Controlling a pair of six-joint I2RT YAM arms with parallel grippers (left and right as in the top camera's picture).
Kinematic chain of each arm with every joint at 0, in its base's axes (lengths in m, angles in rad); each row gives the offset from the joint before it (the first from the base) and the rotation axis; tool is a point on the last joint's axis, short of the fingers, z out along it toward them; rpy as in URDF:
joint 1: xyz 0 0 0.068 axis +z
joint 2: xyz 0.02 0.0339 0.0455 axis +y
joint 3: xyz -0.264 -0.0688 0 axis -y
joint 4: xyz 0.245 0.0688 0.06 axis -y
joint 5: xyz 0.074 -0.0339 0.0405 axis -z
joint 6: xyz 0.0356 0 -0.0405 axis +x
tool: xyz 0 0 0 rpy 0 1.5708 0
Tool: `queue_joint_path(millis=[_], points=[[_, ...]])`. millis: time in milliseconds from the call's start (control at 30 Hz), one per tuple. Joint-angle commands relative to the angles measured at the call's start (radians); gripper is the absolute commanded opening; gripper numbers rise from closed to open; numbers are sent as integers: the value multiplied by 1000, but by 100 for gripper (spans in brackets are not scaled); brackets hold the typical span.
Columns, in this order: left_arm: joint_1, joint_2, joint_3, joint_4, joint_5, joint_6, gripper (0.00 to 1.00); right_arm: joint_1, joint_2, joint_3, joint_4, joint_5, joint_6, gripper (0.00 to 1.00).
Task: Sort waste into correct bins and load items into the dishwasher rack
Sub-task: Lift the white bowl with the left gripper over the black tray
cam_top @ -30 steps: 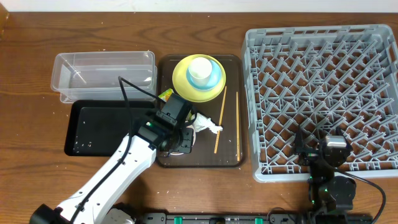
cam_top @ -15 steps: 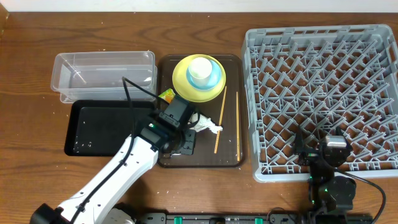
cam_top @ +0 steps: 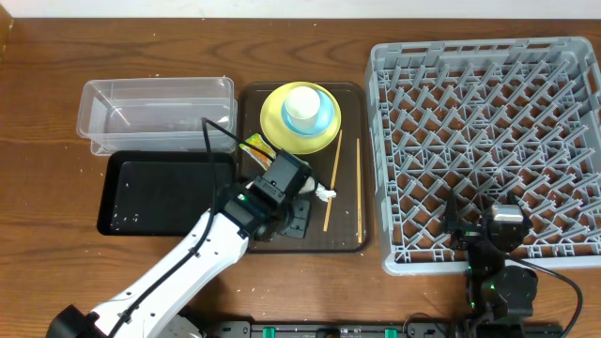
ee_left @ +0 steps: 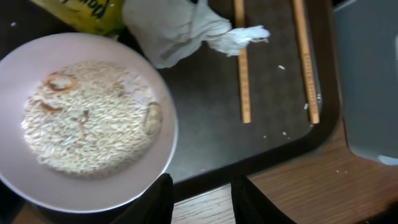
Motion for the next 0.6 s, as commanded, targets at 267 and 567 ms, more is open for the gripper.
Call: queue_joint_path(millis=[267, 567], points=[[-56, 61, 5, 45, -157, -35, 34, 1, -1, -1, -2, 1, 17, 99], [-56, 220, 5, 110, -163, -35, 39, 1, -1, -1, -2, 1, 17, 99]])
